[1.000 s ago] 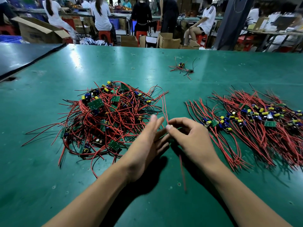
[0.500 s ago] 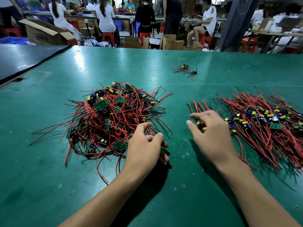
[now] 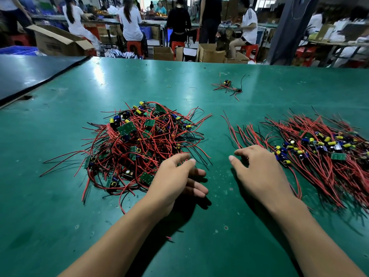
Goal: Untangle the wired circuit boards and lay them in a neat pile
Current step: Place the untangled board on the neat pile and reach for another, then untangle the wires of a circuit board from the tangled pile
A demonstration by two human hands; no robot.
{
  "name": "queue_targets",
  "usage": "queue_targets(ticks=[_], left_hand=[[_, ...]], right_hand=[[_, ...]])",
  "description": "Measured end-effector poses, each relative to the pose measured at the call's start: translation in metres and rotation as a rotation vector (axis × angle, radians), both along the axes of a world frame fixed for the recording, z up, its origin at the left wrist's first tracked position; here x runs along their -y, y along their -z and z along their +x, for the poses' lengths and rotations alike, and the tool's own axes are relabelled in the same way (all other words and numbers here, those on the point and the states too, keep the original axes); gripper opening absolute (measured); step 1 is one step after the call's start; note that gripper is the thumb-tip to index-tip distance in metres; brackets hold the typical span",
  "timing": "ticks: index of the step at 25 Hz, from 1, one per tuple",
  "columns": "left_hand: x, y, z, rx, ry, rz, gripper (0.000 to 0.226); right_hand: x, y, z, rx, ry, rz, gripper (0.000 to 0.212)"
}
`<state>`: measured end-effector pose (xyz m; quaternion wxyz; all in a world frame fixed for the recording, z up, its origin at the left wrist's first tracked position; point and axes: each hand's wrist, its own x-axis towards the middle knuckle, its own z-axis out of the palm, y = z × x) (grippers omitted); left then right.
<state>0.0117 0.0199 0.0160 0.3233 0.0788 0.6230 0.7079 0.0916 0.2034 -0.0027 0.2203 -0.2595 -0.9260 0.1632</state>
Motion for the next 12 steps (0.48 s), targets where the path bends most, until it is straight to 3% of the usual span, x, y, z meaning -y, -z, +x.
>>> queue_targets(ticks=[4, 8, 12], left_hand=[[-0.003, 0.002, 0.002, 0.001, -0.004, 0.039, 0.040], [-0.007, 0.005, 0.007, -0.017, -0.040, 0.137, 0.034], [-0.009, 0.008, 0.006, -0.020, -0.053, 0.214, 0.039]], right_hand=[[-0.001, -0.005, 0.003, -0.080, 0.003, -0.023, 0.032], [0.016, -0.005, -0.001, -0.217, -0.139, -0.033, 0.022], [0.026, 0.009, -0.008, -0.130, -0.255, -0.086, 0.026]])
